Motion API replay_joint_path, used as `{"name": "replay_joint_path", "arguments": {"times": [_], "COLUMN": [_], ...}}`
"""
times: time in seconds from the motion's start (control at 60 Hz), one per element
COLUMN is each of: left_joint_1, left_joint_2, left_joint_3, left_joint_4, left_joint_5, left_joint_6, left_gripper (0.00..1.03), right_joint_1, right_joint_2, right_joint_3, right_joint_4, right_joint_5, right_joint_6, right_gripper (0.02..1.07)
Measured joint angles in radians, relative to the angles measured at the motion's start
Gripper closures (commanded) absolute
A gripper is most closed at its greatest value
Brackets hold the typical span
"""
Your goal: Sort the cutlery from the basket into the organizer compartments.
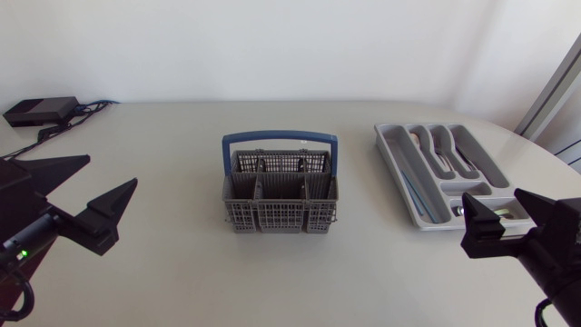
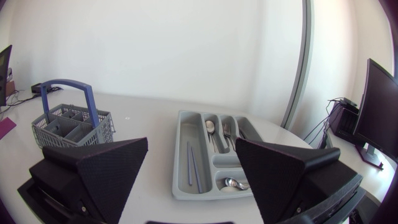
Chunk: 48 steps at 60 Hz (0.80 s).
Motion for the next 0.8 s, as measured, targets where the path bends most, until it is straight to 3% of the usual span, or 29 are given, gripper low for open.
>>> {"name": "replay_joint_path", "arguments": {"times": [0.317,0.8], "left_joint_1": [0.0,0.0], "left_joint_2": [-0.166,-0.394], "left_joint_3": [-0.14,-0.34], "left_joint_4": [0.042,0.095], "left_joint_5": [-0.103,-0.24], "left_joint_6": [-0.125,-0.296], "left_gripper": [0.04,0.04], "right_joint_1": [-0.07,-0.08], "right_joint_2": [-0.165,-0.187], "right_joint_3": [-0.16,-0.18], "right_joint_4": [0.119,0.124], "right_joint_5": [-0.094,-0.102], "right_joint_6": [0.047,0.053], "right_gripper": [0.06,0.06]}}
